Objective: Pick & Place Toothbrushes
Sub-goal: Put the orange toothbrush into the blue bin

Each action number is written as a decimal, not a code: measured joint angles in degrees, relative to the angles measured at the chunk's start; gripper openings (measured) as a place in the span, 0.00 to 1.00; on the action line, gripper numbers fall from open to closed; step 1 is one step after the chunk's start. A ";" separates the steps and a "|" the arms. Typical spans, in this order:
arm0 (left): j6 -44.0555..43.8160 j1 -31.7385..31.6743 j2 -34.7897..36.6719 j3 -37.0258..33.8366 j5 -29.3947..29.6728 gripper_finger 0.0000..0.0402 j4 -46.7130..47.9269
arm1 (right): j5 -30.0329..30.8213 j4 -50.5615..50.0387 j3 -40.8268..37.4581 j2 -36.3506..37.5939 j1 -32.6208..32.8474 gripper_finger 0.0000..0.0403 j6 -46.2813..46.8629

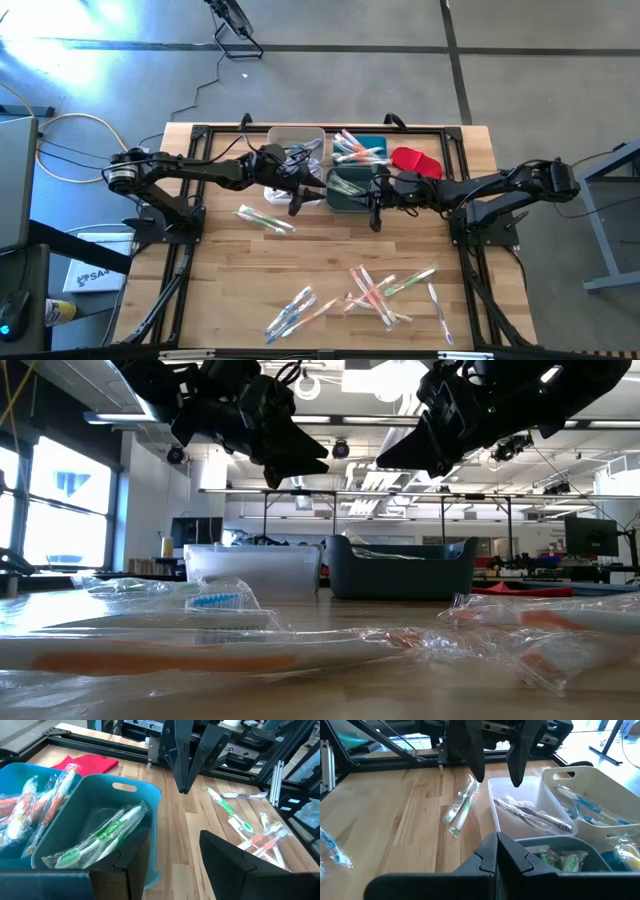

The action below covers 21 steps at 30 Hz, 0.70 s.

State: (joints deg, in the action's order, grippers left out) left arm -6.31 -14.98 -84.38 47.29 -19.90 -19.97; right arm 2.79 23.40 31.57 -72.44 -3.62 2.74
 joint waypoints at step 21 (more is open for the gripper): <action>-2.29 0.00 0.86 -0.04 4.27 0.42 -0.95 | 0.00 -0.17 0.00 -0.02 0.00 0.00 0.00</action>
State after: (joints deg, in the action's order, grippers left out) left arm -8.60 -14.98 -83.51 47.24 -15.63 -20.92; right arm 2.78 23.23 31.57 -72.47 -3.62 2.74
